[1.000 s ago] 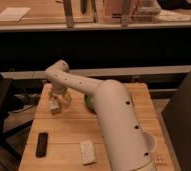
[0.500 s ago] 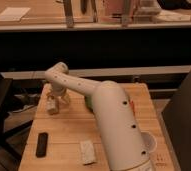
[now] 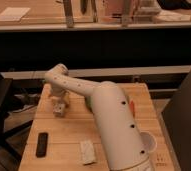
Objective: Place the bottle in the ceramic bowl
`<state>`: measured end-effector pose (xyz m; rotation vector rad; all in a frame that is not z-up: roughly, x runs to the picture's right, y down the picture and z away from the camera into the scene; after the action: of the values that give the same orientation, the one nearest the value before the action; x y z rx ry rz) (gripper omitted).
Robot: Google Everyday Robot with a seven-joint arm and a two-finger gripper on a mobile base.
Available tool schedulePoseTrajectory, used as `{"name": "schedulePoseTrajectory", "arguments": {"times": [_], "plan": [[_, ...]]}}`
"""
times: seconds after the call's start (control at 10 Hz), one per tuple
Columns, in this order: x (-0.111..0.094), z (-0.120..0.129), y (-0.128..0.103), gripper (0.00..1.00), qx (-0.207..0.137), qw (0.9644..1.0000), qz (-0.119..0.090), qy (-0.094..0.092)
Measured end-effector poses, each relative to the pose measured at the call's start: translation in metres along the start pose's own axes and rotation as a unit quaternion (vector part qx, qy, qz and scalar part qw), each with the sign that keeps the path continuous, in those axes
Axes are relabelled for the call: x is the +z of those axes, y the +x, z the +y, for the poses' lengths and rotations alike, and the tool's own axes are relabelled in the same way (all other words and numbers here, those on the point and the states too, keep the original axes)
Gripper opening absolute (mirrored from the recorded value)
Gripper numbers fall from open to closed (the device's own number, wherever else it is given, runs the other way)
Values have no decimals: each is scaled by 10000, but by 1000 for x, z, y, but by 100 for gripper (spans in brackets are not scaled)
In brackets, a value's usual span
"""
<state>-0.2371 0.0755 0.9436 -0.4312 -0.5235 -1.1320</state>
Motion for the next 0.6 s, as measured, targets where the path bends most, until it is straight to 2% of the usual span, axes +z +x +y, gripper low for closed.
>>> {"name": "schedulePoseTrajectory", "arguments": {"times": [0.2,0.5,0.6], "plan": [[6,1,-1,48,7,10000,-25,-19],[9,0,-1,57,-10,10000,-28,-5],[8,-1,-1,54,-9,10000,-4,18]]}}
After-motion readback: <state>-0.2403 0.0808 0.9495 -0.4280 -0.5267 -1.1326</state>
